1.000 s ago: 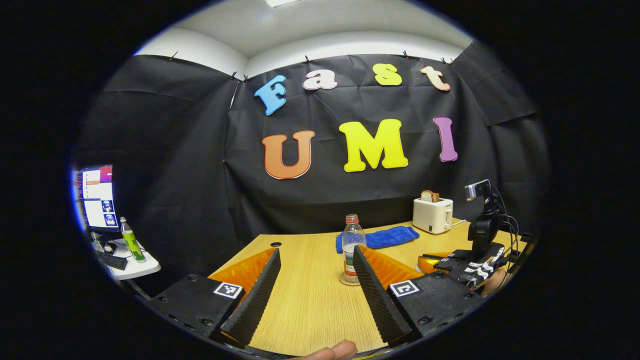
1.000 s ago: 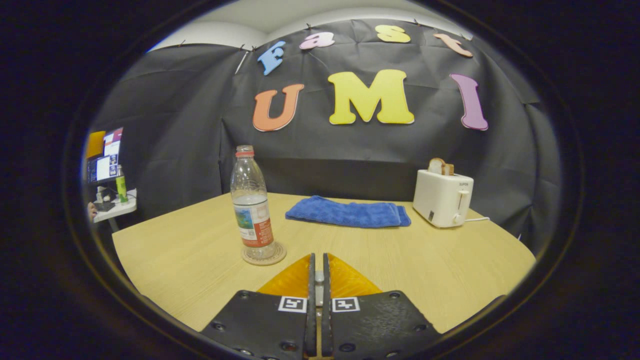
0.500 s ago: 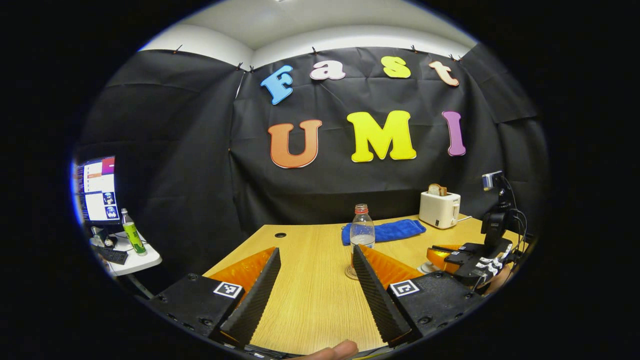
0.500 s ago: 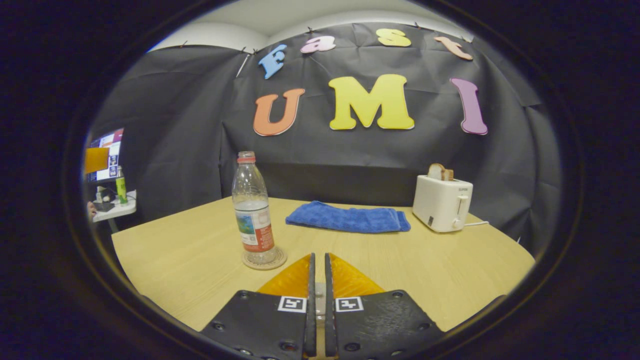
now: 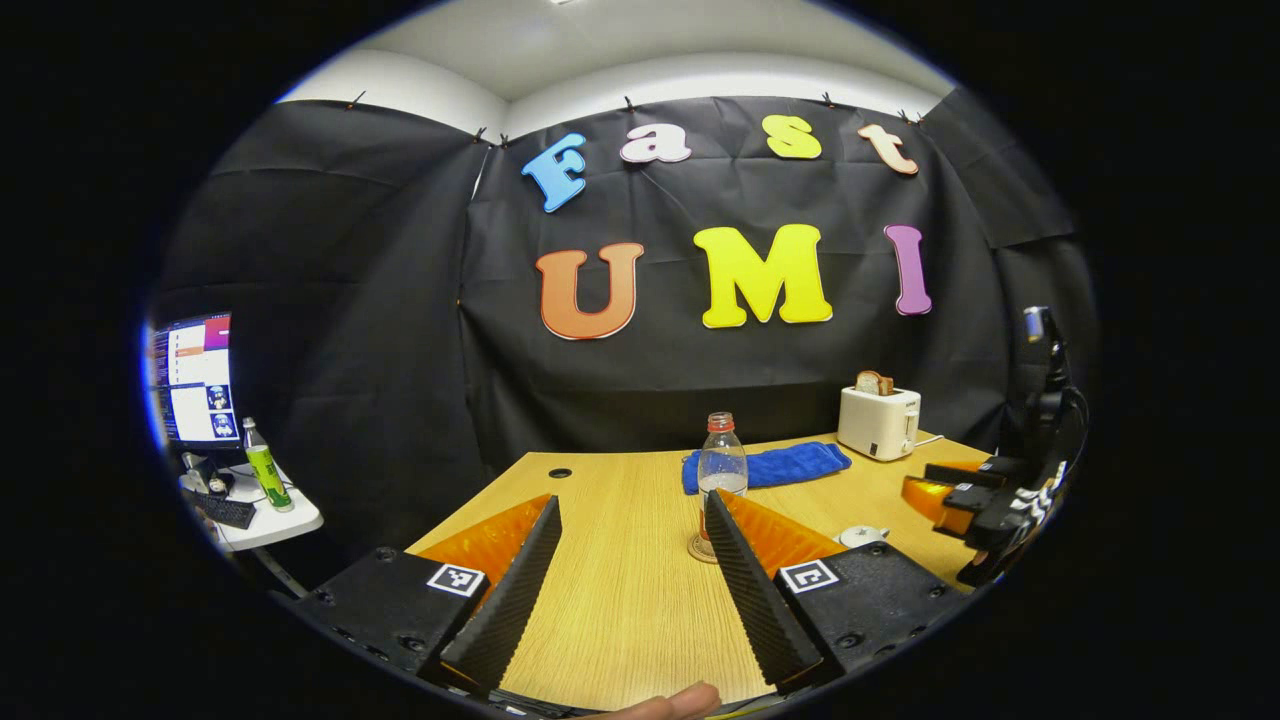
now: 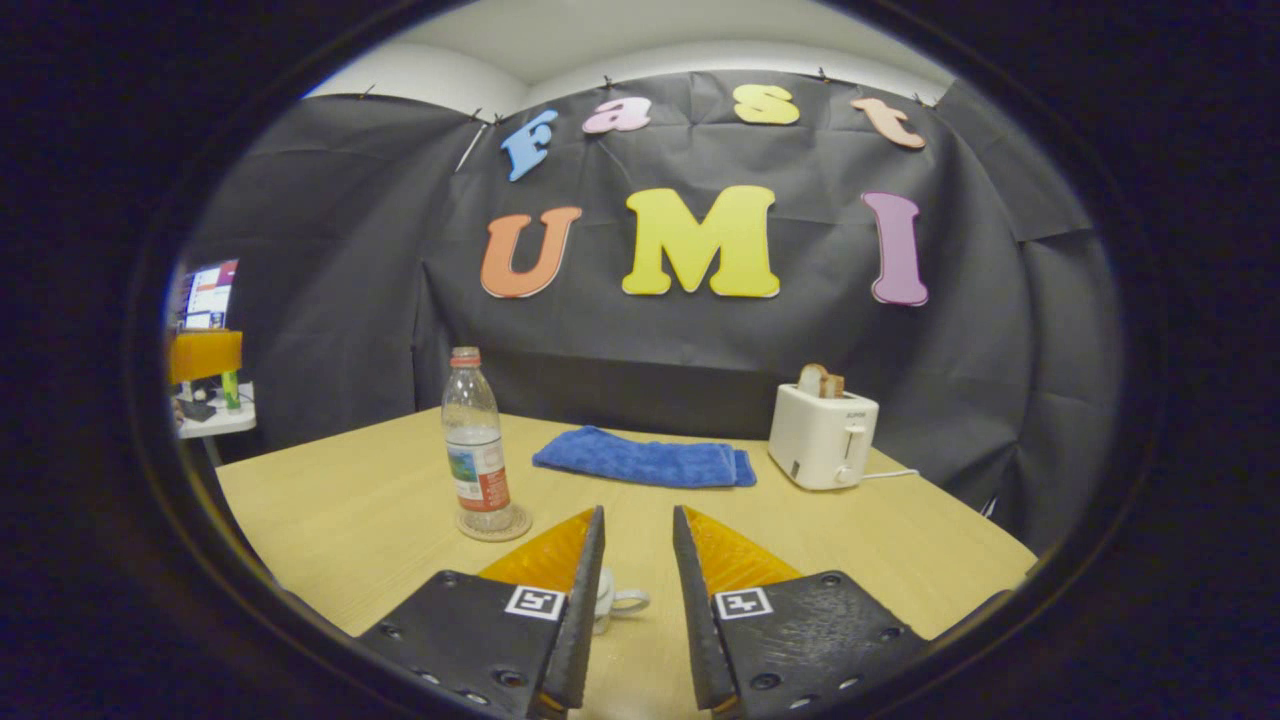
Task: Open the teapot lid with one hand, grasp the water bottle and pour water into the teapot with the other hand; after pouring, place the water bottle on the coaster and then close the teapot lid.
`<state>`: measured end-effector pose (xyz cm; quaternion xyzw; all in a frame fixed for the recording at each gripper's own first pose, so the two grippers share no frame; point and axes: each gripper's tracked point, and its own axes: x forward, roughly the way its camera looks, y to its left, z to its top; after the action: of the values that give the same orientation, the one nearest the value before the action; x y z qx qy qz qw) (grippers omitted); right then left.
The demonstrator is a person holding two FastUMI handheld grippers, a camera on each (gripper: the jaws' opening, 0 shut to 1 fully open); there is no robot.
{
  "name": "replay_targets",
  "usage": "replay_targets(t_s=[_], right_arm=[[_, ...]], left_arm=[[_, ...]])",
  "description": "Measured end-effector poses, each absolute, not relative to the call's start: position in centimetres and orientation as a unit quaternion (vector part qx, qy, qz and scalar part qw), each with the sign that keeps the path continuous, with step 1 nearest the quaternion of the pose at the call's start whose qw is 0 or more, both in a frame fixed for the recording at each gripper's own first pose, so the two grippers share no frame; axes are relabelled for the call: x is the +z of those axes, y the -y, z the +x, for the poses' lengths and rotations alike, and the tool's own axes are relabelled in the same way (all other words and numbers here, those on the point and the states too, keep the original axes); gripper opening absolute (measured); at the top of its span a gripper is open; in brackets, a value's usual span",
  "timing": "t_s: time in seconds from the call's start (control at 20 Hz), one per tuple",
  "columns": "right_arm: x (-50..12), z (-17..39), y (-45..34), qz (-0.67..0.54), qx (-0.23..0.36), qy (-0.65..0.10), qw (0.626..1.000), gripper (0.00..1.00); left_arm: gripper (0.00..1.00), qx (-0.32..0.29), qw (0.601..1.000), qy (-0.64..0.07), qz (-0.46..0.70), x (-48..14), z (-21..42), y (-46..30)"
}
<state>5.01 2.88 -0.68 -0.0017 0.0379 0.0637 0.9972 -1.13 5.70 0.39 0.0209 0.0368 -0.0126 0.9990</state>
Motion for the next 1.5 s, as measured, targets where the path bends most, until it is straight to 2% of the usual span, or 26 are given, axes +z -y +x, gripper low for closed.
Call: replay_targets(t_s=[0.1, 0.2, 0.25, 0.3, 0.35, 0.6, 0.8, 1.1, 1.3, 1.5], right_arm=[[0.9, 3.9, -0.2, 0.0, 0.035, -0.023, 0.999, 0.53], [2.0, 2.5, 1.4, 0.003, 0.032, -0.015, 0.999, 0.67], [2.3, 2.0, 2.1, 0.002, 0.034, -0.011, 0.999, 0.82], [2.8, 1.3, 3.2, 0.0, 0.031, -0.011, 0.999, 0.92], [3.2, 0.9, 4.3, -0.004, 0.025, -0.009, 1.0, 0.97], [5.8, -2.3, 8.4, -0.013, 0.007, 0.01, 1.0, 0.96], [5.3, -4.0, 12.1, -0.028, -0.03, 0.001, 0.999, 0.95], [3.8, -5.6, 15.1, 0.004, -0.017, -0.016, 1.0, 0.97], [5.1, -6.3, 17.8, 0.003, -0.043, 0.001, 0.999, 0.95], [5.0, -6.2, 18.3, 0.02, -0.037, 0.003, 0.999, 0.97]], left_arm=[[0.91, -0.006, 0.999, -0.032, 0.012, 0.7, -1.2, -5.6], [0.91, -0.008, 1.0, -0.03, 0.005, 0.8, -1.2, -5.1], [0.91, -0.012, 1.0, -0.029, 0.002, 0.9, -1.2, -4.8], [0.91, -0.016, 1.0, -0.027, 0.0, 1.0, -1.3, -4.6], [0.91, -0.018, 1.0, -0.026, 0.0, 1.1, -1.4, -4.3], [0.91, -0.018, 1.0, -0.024, 0.009, 1.5, -1.9, -3.1], [0.91, -0.024, 0.999, -0.028, 0.025, 1.2, -2.2, -1.2], [0.91, -0.042, 0.998, -0.019, 0.047, 1.1, -2.9, 2.9], [0.91, -0.034, 0.997, -0.02, 0.069, 0.8, -3.3, 3.8], [0.91, -0.033, 0.997, -0.017, 0.063, 1.0, -3.5, 4.1]])
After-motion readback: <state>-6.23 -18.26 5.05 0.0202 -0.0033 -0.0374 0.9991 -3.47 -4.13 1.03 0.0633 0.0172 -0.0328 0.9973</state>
